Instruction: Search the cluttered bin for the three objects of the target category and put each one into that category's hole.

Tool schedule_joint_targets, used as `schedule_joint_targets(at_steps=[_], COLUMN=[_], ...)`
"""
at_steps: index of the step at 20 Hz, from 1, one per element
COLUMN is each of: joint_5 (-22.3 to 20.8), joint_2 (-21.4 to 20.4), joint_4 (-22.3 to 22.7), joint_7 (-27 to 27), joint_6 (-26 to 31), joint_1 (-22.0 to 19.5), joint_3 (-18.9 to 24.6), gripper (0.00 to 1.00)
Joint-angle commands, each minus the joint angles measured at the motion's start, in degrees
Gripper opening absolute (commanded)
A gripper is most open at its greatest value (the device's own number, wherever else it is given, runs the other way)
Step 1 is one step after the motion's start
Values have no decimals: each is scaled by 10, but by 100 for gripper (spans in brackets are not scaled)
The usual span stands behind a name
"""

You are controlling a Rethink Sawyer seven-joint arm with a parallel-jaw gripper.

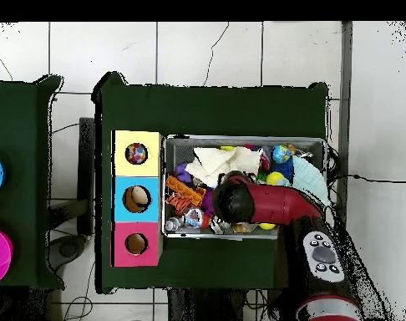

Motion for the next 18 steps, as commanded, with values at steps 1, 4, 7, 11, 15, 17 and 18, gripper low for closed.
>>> schedule_joint_targets(at_steps=[1,4,7,11,15,17,18], joint_5=[15,6,-1,-6,-2,1,0], joint_2=[-104,-115,-119,-126,-124,-126,-126], joint_4=[12,2,-17,-54,-67,-65,-68], joint_7=[-14,-18,-22,-31,-40,-40,-40], joint_6=[206,235,269,328,336,333,339], joint_1=[7,3,-1,1,-7,-9,-8], joint_3=[-17,-10,0,12,31,36,35], gripper=[0,0,0,0,0,0,0])
